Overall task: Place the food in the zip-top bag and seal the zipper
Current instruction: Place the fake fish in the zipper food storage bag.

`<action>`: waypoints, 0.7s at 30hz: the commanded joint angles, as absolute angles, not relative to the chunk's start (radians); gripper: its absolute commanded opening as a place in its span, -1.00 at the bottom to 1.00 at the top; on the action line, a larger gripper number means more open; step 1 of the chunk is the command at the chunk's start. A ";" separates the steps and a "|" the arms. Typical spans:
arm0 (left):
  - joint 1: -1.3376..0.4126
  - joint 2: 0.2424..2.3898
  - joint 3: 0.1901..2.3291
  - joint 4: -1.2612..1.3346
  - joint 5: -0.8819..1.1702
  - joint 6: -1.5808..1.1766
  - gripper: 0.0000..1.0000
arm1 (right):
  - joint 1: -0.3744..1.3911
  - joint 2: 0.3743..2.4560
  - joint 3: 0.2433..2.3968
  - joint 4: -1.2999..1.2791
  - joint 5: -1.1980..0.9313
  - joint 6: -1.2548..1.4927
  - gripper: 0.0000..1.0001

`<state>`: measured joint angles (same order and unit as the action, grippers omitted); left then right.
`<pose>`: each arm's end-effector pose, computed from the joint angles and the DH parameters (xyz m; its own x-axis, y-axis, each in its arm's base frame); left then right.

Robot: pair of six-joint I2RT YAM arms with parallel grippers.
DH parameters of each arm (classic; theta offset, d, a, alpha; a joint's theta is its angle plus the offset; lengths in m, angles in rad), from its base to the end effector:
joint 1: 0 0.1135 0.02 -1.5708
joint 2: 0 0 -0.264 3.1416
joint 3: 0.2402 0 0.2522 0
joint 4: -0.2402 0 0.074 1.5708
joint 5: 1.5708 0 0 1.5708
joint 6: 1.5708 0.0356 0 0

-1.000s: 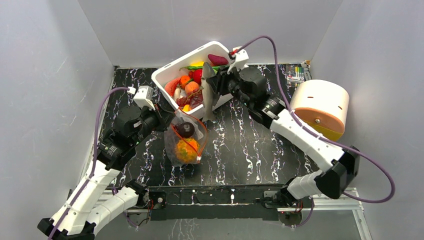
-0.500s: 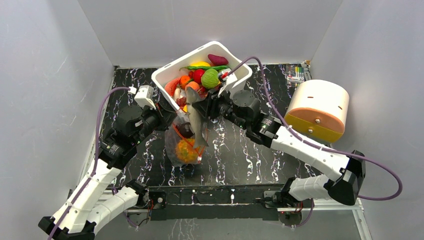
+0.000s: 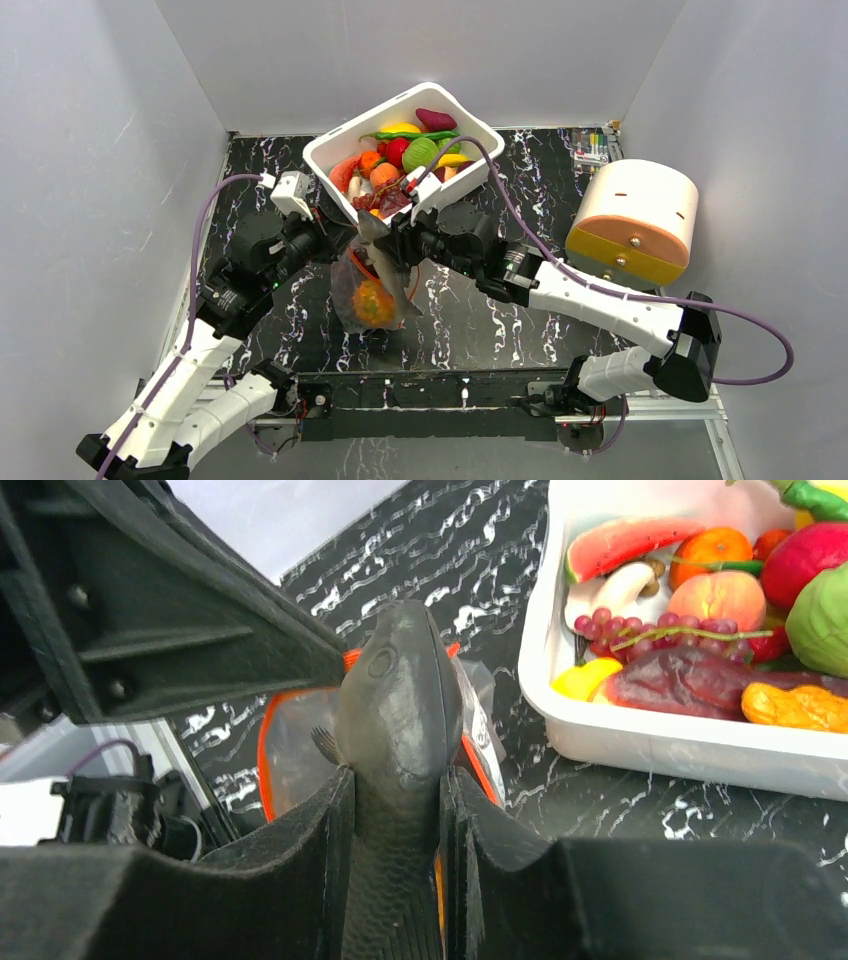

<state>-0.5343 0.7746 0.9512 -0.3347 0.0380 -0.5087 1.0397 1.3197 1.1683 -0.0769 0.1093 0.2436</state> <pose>0.1457 -0.0878 0.3830 -0.3819 -0.3395 -0.8596 0.4067 0.7735 -0.4862 0.1615 0.2672 0.3668 -0.3050 -0.0458 -0.9512 -0.7519 0.6246 0.2110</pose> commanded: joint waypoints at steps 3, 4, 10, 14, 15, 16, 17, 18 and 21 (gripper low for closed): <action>-0.538 0.720 0.922 -0.197 0.136 -0.508 -1.00 | 1.040 1.336 1.248 -0.225 0.055 0.177 -0.75; -0.538 0.712 0.911 -0.181 0.142 -0.509 -1.00 | 1.039 1.342 1.254 -0.237 0.044 0.176 -0.75; -0.538 0.702 0.894 -0.167 0.168 -0.511 -1.00 | 1.046 1.387 1.276 -0.274 -0.024 0.189 -0.72; -0.538 0.705 0.893 -0.173 0.159 -0.499 -1.00 | 1.049 1.399 1.285 -0.284 -0.082 0.160 -0.70; -0.538 0.706 0.895 -0.180 0.155 -0.497 -1.00 | 1.049 1.399 1.285 -0.286 -0.087 0.157 -0.69; -0.537 0.708 0.897 -0.182 0.156 -0.495 -1.00 | 1.048 1.398 1.286 -0.286 -0.086 0.155 -0.69; -0.538 0.709 0.897 -0.179 0.160 -0.492 -1.00 | 1.049 1.397 1.287 -0.285 -0.081 0.159 -0.68; -0.537 0.709 0.895 -0.175 0.165 -0.491 -1.00 | 1.048 1.397 1.288 -0.280 -0.075 0.169 -0.67; -0.538 0.706 0.893 -0.172 0.176 -0.500 -1.00 | 1.049 1.411 1.302 -0.257 -0.063 0.209 -0.55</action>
